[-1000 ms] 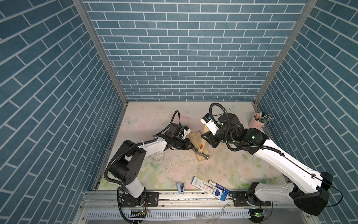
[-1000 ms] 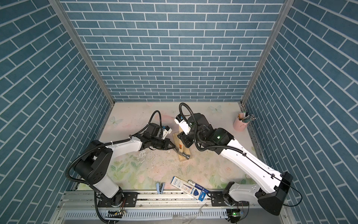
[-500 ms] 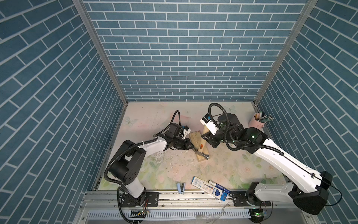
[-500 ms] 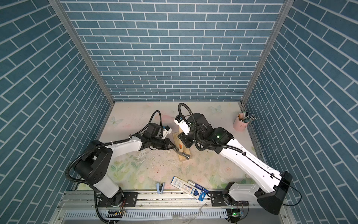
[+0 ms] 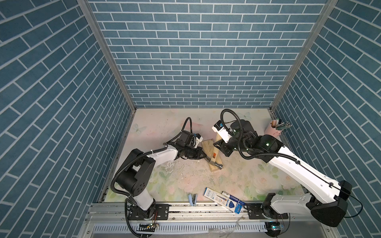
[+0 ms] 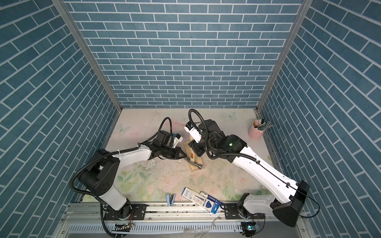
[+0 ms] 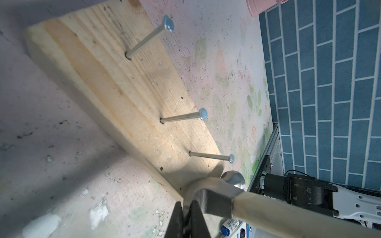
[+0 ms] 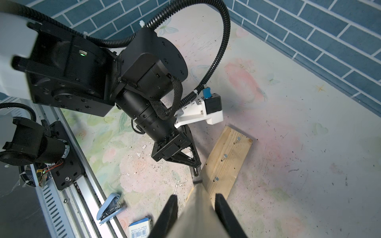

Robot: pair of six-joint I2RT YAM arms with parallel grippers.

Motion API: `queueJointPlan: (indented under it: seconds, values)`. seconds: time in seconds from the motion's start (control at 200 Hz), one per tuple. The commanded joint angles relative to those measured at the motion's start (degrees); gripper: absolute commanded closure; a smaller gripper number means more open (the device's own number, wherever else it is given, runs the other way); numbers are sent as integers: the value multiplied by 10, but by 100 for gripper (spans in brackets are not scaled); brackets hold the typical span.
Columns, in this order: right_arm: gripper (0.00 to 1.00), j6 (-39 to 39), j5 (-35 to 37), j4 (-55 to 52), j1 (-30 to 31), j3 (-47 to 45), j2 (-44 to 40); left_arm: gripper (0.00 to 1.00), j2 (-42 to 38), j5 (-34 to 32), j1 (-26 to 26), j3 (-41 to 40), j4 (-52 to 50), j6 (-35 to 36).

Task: Use a claw hammer to pull out a nail
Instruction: Pick up the hammer at the center of the board.

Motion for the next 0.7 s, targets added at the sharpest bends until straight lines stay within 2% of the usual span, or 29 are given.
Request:
queueJointPlan:
  seconds: [0.0,0.51,0.695]
  values:
    - [67,-25,-7,14,2,-1,3,98,6,-82,3,-2,-47,15]
    - [67,-27,-7,40,2,-25,-7,98,3,-83,1,-1,-50,15]
    - [77,-27,-7,42,2,-26,-7,98,2,-84,0,-1,-52,15]
